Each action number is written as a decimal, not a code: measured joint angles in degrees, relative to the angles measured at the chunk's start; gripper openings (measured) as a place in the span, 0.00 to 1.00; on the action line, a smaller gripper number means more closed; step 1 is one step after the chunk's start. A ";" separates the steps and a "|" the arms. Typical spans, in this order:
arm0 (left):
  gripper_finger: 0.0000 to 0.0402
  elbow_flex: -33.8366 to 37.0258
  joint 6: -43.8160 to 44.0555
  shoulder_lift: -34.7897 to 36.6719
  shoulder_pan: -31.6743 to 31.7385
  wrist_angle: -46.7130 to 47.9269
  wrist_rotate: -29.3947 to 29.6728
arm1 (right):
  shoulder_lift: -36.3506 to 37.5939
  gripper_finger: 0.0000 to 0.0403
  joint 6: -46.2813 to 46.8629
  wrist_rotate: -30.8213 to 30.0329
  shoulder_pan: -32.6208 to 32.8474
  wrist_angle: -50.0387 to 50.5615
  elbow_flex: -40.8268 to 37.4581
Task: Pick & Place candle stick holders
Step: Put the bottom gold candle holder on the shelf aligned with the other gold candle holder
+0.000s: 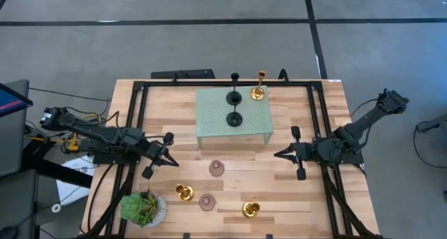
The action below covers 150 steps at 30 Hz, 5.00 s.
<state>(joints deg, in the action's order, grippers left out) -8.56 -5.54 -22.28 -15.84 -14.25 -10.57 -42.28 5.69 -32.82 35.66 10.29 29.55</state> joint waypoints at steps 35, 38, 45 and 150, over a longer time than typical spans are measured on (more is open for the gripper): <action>0.03 0.00 1.55 -1.84 0.00 -0.45 0.00 | -30.00 0.00 10.87 10.97 14.71 -51.31 -14.37; 0.02 0.00 1.84 -1.84 0.00 -0.43 0.00 | -34.35 0.00 10.74 11.85 14.53 -57.93 -14.37; 0.03 0.00 3.38 -1.84 0.00 -0.43 0.00 | -44.41 0.00 10.87 11.82 10.90 -66.18 -10.74; 0.03 -0.01 9.26 -1.84 0.00 -0.89 0.00 | -14.73 0.01 3.74 12.58 -34.22 2.11 23.77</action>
<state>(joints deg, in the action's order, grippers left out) -8.57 3.71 -24.12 -15.84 -15.14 -10.57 -57.01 9.43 -20.23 1.44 12.40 53.32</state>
